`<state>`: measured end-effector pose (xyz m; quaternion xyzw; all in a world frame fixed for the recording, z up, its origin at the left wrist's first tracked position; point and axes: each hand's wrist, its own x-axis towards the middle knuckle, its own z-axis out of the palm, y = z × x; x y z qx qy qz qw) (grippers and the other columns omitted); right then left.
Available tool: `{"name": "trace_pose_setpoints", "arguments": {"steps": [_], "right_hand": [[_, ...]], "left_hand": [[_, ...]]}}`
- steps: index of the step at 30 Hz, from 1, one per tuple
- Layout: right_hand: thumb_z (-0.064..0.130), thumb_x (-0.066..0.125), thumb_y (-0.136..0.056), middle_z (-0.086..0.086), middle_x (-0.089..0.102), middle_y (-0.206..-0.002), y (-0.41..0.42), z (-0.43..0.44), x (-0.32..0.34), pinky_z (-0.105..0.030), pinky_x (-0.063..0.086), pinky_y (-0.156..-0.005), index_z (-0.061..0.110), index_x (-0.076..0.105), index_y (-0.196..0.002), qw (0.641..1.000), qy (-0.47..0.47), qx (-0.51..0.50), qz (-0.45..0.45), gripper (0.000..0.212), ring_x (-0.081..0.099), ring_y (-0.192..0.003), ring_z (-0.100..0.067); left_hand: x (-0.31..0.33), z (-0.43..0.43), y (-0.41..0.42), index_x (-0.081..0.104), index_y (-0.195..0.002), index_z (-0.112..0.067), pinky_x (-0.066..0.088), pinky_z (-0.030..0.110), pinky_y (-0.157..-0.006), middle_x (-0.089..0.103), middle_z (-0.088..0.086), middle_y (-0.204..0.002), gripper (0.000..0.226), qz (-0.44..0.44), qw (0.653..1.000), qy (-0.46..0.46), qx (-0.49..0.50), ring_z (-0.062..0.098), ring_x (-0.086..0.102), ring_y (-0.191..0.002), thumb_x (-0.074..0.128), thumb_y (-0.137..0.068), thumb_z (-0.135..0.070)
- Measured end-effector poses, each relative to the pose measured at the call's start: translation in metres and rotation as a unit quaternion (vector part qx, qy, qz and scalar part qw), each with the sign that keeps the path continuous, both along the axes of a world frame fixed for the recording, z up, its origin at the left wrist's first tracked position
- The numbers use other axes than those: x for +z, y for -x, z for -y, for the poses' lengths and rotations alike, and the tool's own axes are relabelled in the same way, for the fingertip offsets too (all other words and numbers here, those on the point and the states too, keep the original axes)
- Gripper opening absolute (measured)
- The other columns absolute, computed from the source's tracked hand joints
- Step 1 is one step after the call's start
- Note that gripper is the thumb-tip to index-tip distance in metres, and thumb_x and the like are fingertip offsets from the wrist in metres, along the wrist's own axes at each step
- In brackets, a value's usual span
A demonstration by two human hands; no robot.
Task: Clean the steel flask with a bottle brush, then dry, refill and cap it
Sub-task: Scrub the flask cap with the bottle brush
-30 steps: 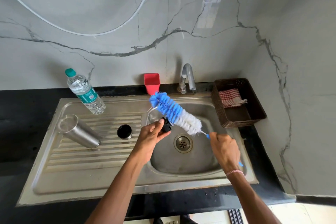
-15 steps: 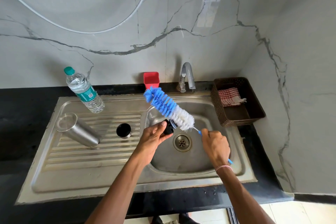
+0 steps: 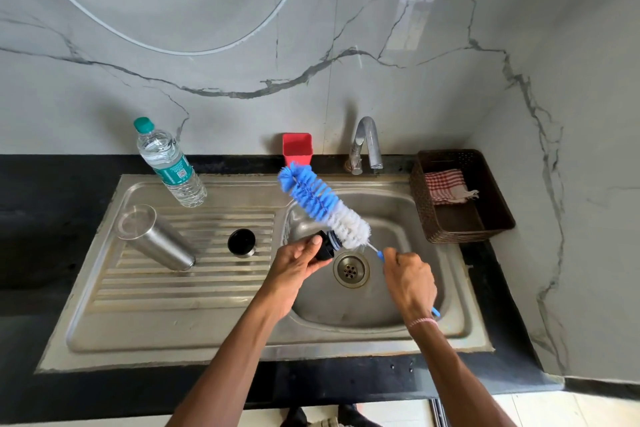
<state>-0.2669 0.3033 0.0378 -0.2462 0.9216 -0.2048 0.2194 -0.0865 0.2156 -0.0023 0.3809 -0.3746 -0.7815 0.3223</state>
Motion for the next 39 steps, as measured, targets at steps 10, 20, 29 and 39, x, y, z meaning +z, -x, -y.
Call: {"name": "trace_pose_setpoints", "arguments": {"steps": [10,20,29,39], "right_hand": [[0.037,0.048,-0.091,-0.013,0.058,-0.063,0.008,-0.037,-0.019,-0.043,0.043,-0.065,0.004,0.058,-0.063,0.999,-0.033,0.007,-0.001,0.045,0.054,-0.066,-0.039],[0.038,0.048,-0.093,-0.021,0.065,-0.077,-0.012,0.006,-0.006,-0.038,0.040,-0.068,0.003,0.058,-0.065,1.000,0.026,-0.005,0.012,0.046,0.051,-0.073,-0.041],[0.040,0.048,-0.091,-0.010,0.059,-0.065,-0.007,-0.011,-0.019,-0.038,0.043,-0.066,0.003,0.062,-0.064,0.999,-0.013,-0.016,0.030,0.048,0.054,-0.065,-0.036],[0.038,0.049,-0.093,-0.013,0.061,-0.068,-0.001,-0.018,-0.028,-0.036,0.039,-0.064,0.005,0.065,-0.066,0.997,-0.001,-0.065,0.028,0.045,0.050,-0.060,-0.028]], "left_hand": [[-0.002,0.023,-0.033,0.070,-0.116,0.001,0.050,0.043,-0.110,0.077,0.012,-0.116,0.032,-0.026,0.986,-0.064,0.150,0.019,0.072,-0.114,0.052,-0.107,-0.024],[-0.002,0.005,-0.019,0.069,-0.122,-0.001,0.054,0.038,-0.107,0.076,0.013,-0.121,0.031,-0.019,0.992,-0.056,0.108,0.022,0.070,-0.119,0.053,-0.106,-0.022],[-0.018,0.008,-0.051,0.067,-0.126,-0.005,0.055,0.037,-0.105,0.076,0.010,-0.120,0.027,0.001,0.987,-0.065,0.149,0.019,0.070,-0.118,0.056,-0.105,-0.018],[-0.020,0.016,-0.037,0.062,-0.135,-0.028,0.052,0.021,-0.096,0.073,-0.009,-0.117,0.080,0.310,0.914,0.261,0.020,-0.001,0.067,-0.109,0.095,-0.065,-0.007]]}}
